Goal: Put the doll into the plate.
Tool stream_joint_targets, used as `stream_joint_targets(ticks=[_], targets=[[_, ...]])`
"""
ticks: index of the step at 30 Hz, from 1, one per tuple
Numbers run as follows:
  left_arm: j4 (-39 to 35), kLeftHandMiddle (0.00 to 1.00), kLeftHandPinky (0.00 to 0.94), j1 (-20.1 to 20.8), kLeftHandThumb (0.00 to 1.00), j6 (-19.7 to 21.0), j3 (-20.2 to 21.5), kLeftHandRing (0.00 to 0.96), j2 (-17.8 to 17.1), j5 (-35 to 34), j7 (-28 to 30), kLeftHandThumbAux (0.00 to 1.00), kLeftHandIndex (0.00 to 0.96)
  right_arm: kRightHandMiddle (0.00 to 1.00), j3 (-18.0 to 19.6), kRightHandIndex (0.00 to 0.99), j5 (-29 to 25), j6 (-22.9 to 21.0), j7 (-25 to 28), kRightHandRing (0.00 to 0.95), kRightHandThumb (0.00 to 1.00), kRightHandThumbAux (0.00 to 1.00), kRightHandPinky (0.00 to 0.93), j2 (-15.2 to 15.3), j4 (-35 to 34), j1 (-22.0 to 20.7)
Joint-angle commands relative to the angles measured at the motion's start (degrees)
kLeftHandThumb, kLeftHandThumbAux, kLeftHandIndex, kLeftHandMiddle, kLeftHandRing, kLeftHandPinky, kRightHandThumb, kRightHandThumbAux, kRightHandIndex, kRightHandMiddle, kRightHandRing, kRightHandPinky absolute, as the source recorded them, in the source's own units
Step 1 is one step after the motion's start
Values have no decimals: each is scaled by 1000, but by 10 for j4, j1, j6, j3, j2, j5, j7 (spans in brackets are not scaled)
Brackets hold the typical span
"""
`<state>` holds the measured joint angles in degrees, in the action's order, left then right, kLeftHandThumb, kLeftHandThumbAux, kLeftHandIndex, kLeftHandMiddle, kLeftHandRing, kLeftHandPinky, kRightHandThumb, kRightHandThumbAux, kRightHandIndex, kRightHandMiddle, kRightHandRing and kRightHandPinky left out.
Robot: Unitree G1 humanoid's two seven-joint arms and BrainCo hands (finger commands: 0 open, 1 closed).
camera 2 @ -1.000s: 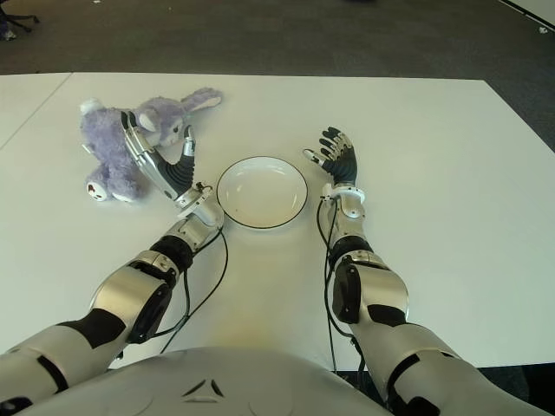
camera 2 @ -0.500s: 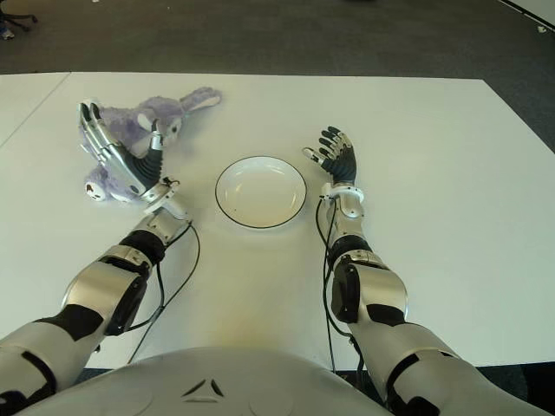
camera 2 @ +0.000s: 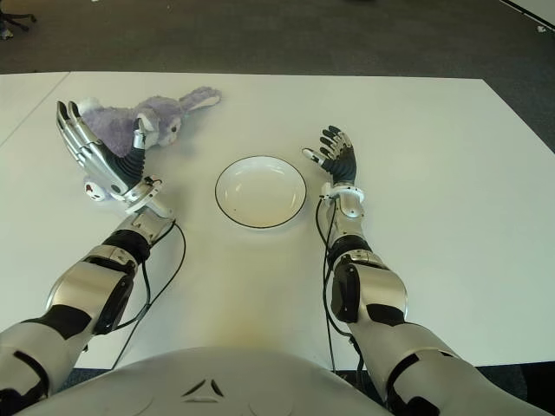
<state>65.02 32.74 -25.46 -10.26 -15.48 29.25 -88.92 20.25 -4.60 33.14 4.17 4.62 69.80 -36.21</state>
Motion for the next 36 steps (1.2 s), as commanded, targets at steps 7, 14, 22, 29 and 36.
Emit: stream_joint_targets(ticks=[7,14,22,29,36], targets=[[-9,0,0,-54,164,24,7,0,-8,-19,104,480,0,214,32,174,-24,-78,19,194,11,951,204,-33,76,114],[-36,0,0,-38,160,52,3,0,-10,-11,131,466,0,203,23,169,-10,-76,8,187,14,945,193,-32,76,114],[-73,0,0,-21,150,94,3,0,-33,-6,182,463,0,206,29,166,-16,-82,10,190,27,959,204,-35,76,110],[-199,0,0,-34,216,149,14,0,-74,15,232,479,0,212,29,175,-13,-77,7,197,36,942,206,-36,76,111],[-263,0,0,-36,254,179,10,0,-98,44,255,470,0,213,28,175,-11,-77,6,196,26,933,204,-36,76,112]])
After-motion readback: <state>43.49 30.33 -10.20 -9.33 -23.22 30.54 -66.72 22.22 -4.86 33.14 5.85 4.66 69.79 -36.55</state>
